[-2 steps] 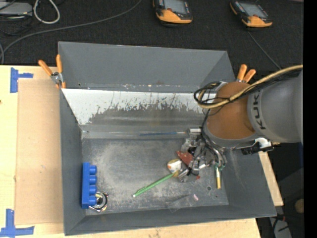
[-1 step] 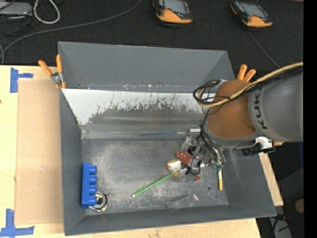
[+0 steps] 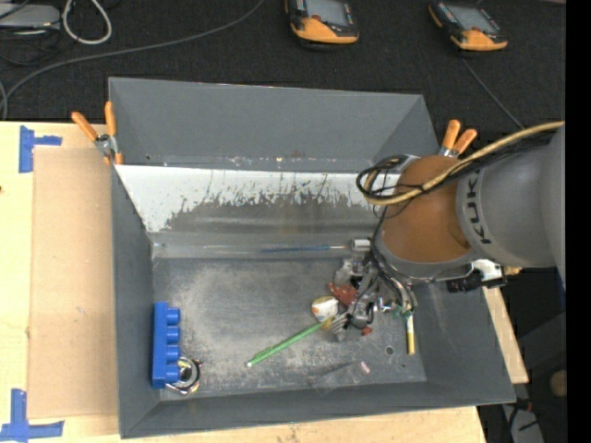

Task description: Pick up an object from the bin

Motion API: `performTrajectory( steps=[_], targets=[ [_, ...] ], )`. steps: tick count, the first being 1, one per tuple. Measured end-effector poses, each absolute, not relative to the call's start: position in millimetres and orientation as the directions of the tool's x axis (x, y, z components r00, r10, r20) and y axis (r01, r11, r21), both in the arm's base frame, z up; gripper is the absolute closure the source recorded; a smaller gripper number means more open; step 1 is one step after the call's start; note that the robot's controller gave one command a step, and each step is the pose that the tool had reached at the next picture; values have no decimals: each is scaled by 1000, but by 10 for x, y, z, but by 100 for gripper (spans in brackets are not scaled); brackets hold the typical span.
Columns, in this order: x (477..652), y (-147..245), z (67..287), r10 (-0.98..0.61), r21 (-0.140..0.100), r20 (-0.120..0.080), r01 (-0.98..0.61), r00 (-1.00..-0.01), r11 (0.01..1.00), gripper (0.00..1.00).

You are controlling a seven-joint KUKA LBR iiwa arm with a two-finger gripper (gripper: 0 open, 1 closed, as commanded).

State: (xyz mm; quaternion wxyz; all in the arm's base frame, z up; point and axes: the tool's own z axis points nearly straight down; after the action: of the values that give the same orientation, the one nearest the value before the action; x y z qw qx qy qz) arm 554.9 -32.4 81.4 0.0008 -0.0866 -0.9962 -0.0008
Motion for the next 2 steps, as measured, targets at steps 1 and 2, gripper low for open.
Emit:
performTrajectory(
  steps=[1, 2],
  targets=[
    [5592, -413, 710, 462, 6, -2, 462, -887, 887, 0],
    [5565, -349, 728, 194, 3, 1, 194, -981, 981, 100]
  ],
)
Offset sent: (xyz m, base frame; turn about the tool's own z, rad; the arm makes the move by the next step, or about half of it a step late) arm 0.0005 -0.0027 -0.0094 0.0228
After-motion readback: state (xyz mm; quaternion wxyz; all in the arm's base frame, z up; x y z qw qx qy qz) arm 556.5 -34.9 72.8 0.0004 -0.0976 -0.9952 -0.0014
